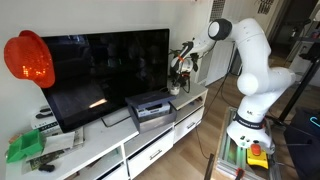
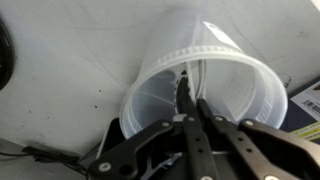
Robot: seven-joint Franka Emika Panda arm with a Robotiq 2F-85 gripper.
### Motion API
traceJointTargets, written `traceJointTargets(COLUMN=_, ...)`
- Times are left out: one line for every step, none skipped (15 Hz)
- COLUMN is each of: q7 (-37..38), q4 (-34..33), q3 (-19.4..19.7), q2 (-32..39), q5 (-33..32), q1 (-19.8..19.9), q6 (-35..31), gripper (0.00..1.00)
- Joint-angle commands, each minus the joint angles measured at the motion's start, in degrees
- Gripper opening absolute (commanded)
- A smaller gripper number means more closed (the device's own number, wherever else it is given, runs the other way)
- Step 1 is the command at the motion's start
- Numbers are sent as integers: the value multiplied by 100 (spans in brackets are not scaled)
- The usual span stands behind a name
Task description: Take the lid off of the cup then take the glasses and place the lid back on the cup
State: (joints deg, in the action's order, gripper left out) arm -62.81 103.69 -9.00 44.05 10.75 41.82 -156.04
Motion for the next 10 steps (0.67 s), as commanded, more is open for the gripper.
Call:
traceJointTargets(q7=-122, q4=45, q3=-79, q2=-44, q5=44, q1=93, q6=-56, gripper=2)
traceJointTargets(q7=-119, q4=46, q3=-76, q2=-45, q5=43, q1=92, q6=-63, gripper=2)
traceJointTargets(q7=-117, q4=56, q3=-80, q2=-56, q5=48, q1=97, q6=-65, gripper=2)
traceJointTargets(q7=-122, q4=74, q3=-90, q2=-74, q5=56, q1=105, q6=-76, gripper=2)
traceJointTargets(q7=-131, q4=115, q3=-104, q2=-115, q5=65, q1=118, q6=-95, gripper=2)
traceJointTargets(q7=-130, q4=143, q3=-118, q2=-149, q5=79, q1=131, q6=-87, gripper=2)
traceJointTargets(q7=-125, q4=174, q3=-124, q2=-185, q5=91, q1=139, q6=-101, gripper=2)
traceJointTargets(q7=-94, q4=216, q3=-122, q2=-234, q5=111, q1=140, q6=-115, gripper=2)
traceJointTargets(q7=-101, q4=252, q3=-141, q2=-270, q5=134, q1=159, q6=-141, gripper=2)
traceJointTargets(q7=-110, q4=320, q3=-159, q2=-337, q5=156, q1=176, q6=-138, gripper=2)
